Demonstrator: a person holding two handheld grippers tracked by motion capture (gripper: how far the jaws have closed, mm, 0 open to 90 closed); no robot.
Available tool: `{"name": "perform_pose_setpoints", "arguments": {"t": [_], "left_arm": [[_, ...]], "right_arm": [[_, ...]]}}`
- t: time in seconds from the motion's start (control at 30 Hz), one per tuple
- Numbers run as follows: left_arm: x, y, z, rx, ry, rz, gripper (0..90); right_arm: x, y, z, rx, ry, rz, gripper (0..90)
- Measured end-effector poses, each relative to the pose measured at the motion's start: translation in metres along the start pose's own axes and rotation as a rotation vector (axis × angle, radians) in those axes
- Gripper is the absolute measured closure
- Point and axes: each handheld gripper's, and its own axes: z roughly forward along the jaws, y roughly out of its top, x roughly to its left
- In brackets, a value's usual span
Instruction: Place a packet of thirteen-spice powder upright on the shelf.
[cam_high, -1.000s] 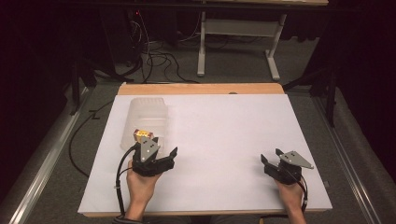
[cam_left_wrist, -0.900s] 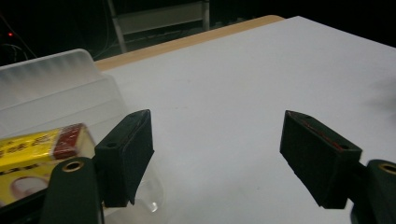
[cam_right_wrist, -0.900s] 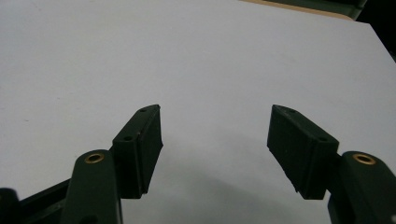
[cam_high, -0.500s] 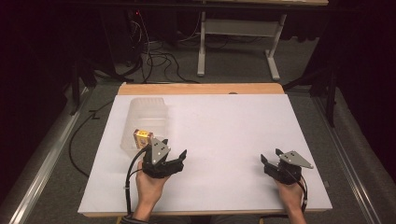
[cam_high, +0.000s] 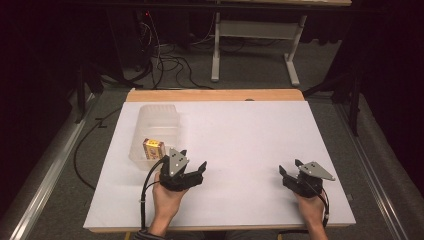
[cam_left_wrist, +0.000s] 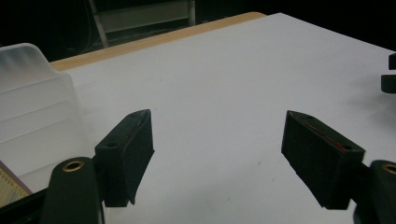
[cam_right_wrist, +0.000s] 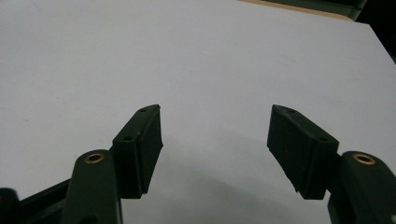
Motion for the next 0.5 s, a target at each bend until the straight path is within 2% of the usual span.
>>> {"name": "perform_pose_setpoints", "arguments": {"t": [0.33, 0.5], "left_arm": [[-0.003, -0.002, 0.007, 0.014, -0.009, -0.017, 24.3], [-0.007, -0.002, 0.011, 0.021, -0.015, -0.013, 23.9]], "right_arm": [[0.000, 0.000, 0.000, -0.001, 0.000, -0.001, 36.0], [0.000, 0.000, 0.000, -0.003, 0.000, 0.000, 36.0]]}}
